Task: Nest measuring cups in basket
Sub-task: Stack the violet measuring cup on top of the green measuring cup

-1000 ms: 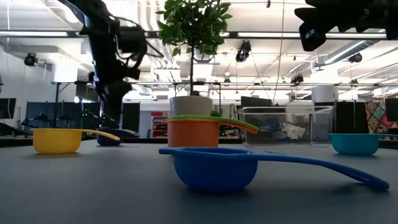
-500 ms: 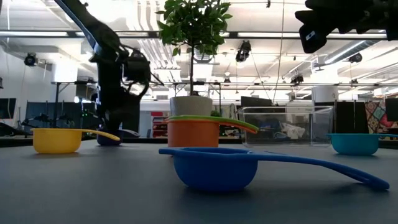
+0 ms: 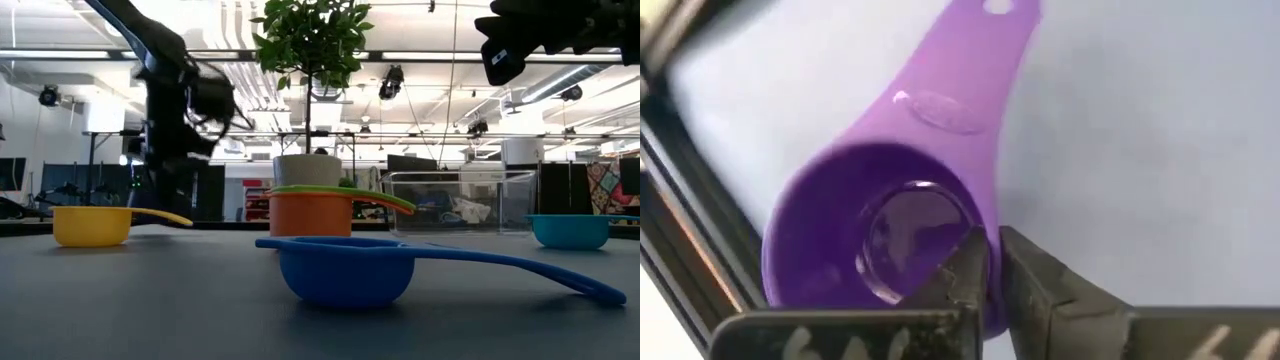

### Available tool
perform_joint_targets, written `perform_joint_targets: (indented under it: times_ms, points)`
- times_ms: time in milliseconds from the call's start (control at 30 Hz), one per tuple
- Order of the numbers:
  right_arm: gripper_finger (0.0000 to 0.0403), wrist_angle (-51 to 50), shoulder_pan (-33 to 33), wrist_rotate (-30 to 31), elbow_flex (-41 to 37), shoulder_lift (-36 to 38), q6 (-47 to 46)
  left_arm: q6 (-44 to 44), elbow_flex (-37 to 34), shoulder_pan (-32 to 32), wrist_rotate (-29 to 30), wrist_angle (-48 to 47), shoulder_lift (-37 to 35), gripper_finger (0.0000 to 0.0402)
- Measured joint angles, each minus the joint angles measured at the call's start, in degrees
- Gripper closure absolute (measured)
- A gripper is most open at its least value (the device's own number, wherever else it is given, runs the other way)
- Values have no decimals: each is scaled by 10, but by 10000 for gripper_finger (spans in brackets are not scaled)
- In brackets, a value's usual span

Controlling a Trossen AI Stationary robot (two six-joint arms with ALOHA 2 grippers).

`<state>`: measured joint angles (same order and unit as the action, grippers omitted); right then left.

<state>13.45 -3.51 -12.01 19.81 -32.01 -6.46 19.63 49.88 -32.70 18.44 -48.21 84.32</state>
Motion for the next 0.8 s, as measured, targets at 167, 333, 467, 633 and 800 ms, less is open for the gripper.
perform_joint_targets:
  times_ms: [167,333,467,633,800]
  points:
    - [315,0,0,0,0,0,5,146,7,77,-75,-1,-92,399]
    - [319,0,0,0,0,0,5,265,37,234,-39,40,-138,400]
    - [319,1,0,0,0,0,5,318,84,362,44,69,-115,400]
    - [319,6,0,0,0,1,5,338,174,449,110,71,-21,401]
    - [321,5,0,0,0,1,5,307,282,466,110,50,100,401]
